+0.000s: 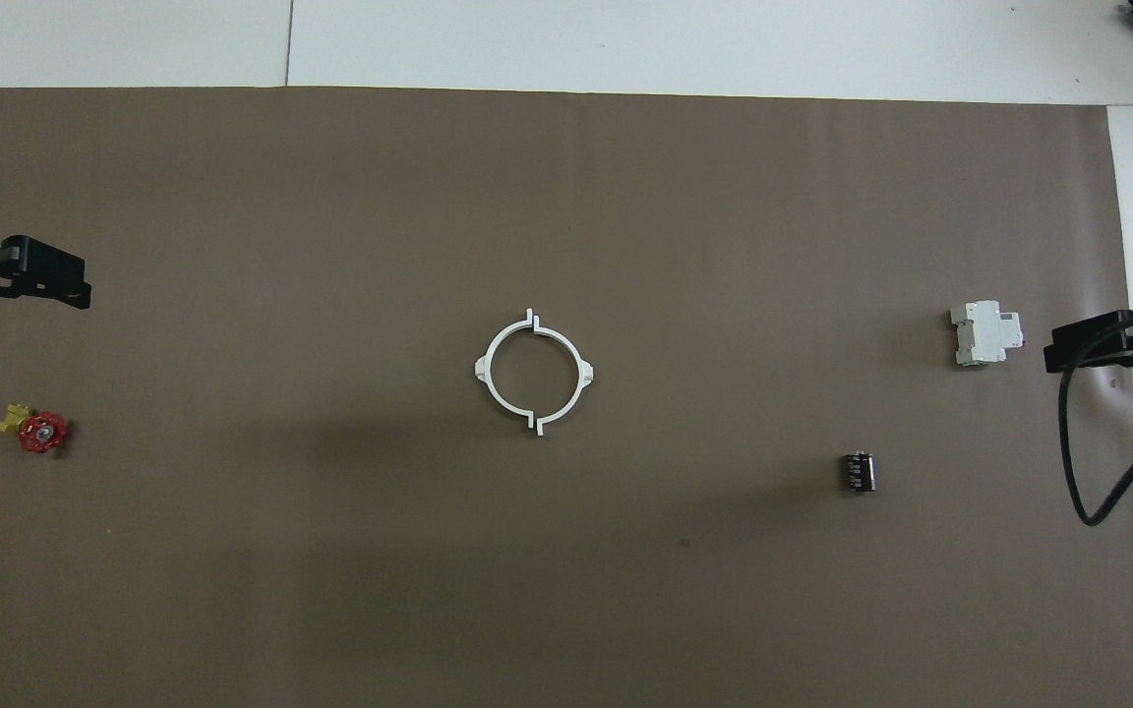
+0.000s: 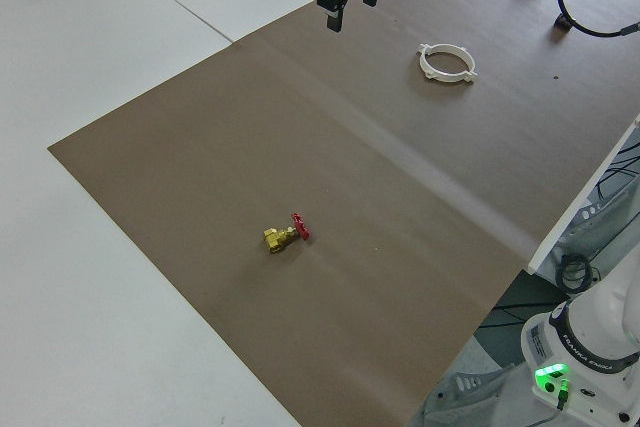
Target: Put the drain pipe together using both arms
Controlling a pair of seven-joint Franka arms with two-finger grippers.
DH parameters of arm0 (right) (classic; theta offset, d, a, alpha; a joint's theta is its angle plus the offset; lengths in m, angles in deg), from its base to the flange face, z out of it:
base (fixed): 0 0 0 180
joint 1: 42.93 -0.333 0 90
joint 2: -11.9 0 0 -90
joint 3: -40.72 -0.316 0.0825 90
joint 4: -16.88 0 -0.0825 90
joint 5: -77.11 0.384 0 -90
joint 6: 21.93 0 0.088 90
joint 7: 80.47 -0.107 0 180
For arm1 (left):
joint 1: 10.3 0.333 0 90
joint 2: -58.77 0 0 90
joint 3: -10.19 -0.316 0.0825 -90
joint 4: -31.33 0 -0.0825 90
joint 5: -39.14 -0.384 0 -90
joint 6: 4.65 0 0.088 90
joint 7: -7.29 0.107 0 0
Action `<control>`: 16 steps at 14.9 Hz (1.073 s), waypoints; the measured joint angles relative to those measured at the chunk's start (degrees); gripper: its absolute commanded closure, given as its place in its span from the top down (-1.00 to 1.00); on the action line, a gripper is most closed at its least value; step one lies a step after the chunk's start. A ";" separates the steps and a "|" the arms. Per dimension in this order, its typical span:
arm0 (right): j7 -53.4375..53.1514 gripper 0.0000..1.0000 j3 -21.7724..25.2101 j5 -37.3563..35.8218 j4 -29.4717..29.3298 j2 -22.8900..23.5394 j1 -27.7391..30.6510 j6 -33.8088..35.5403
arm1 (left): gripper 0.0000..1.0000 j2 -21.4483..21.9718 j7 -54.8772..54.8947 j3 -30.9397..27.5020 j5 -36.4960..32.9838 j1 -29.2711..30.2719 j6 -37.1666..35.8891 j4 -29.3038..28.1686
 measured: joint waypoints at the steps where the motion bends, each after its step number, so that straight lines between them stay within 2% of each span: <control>1: 0.00 1.00 0.00 0.00 0.00 0.00 0.00 0.00 | 1.00 0.00 0.00 0.00 0.00 0.00 0.00 0.00; 16: 0.00 1.00 0.00 0.00 0.00 0.00 0.00 0.00 | 1.00 0.57 0.00 0.04 0.00 0.00 -1.09 0.03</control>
